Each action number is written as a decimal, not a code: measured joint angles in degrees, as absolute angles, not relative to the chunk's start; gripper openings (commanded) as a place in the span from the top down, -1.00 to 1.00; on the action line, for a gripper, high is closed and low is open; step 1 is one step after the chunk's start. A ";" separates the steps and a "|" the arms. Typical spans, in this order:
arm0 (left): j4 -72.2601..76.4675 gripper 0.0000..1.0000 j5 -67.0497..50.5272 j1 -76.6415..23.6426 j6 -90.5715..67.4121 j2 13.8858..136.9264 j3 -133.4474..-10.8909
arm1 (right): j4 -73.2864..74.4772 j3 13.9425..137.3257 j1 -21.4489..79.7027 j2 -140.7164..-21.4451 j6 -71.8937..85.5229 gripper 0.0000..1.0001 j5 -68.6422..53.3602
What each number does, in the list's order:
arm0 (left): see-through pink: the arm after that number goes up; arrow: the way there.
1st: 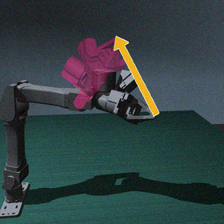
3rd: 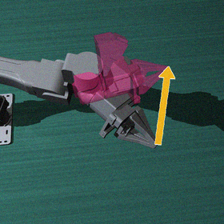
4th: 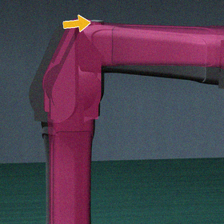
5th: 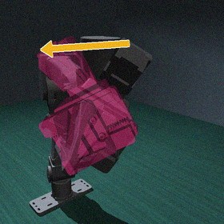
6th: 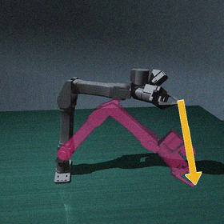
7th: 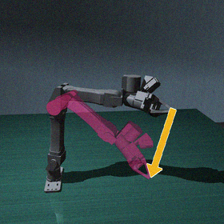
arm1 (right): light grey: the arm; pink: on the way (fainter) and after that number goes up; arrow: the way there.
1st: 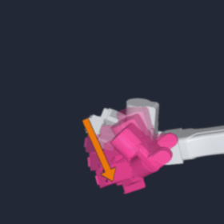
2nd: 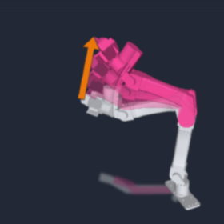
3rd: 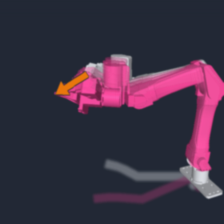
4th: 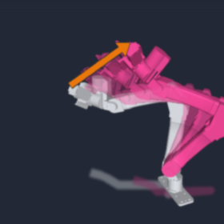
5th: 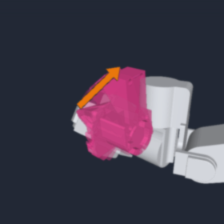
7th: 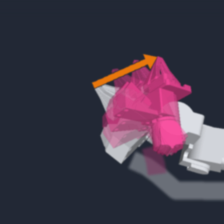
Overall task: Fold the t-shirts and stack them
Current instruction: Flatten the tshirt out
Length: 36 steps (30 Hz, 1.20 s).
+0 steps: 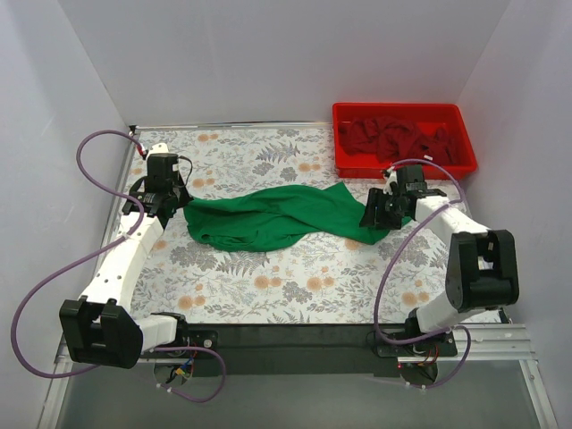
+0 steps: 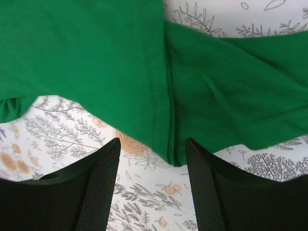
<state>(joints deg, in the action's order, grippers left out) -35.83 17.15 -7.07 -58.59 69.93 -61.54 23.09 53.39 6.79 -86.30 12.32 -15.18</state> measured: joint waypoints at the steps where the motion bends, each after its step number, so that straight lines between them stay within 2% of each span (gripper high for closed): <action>1: -35.83 1.00 17.10 -7.07 -58.63 69.93 -61.54 | 22.59 53.41 6.83 -87.55 12.34 -0.08 -15.09; 4: -35.79 1.00 17.10 -7.07 -58.74 69.93 -61.49 | 20.84 51.94 7.40 -90.94 12.75 0.07 -15.07; 7: -35.73 1.00 17.12 -7.07 -58.76 69.93 -61.32 | 19.68 48.03 8.34 -90.70 13.26 0.63 -15.99; 8: -35.75 1.00 17.12 -7.07 -58.76 69.93 -61.28 | 19.18 46.78 8.58 -89.86 13.30 0.91 -16.03; 9: -35.68 1.00 17.12 -7.07 -58.74 69.93 -61.21 | 18.96 45.23 8.80 -88.79 13.28 0.97 -16.36; 16: -35.88 1.00 18.70 -7.07 -58.33 69.89 -61.08 | 26.81 33.76 11.18 -75.35 15.11 0.97 -18.35; 17: -35.86 1.00 18.96 -7.07 -58.22 69.89 -60.99 | 29.19 32.95 11.68 -73.76 15.11 0.63 -18.63; 18: -35.86 1.00 19.11 -7.07 -58.08 69.89 -60.86 | 32.23 32.75 12.10 -72.44 15.42 0.43 -19.05; 20: -35.90 1.00 19.16 -7.07 -57.93 69.89 -60.55 | 36.99 32.99 12.64 -69.93 15.14 0.14 -19.77; 21: -35.92 1.00 19.14 -7.07 -57.91 69.89 -60.36 | 39.51 33.87 12.78 -68.95 14.96 0.10 -19.86; 25: -35.79 1.00 18.96 -7.07 -57.91 69.95 -59.57 | 44.97 43.72 12.82 -68.53 12.21 0.10 -17.28; 31: -35.81 1.00 18.44 -7.05 -57.91 70.08 -59.33 | 40.16 62.94 12.82 -76.40 5.54 0.10 -11.70; 36: -35.83 1.00 17.56 -6.96 -57.91 70.08 -59.31 | 35.16 67.46 12.82 -87.07 -0.62 0.09 -8.97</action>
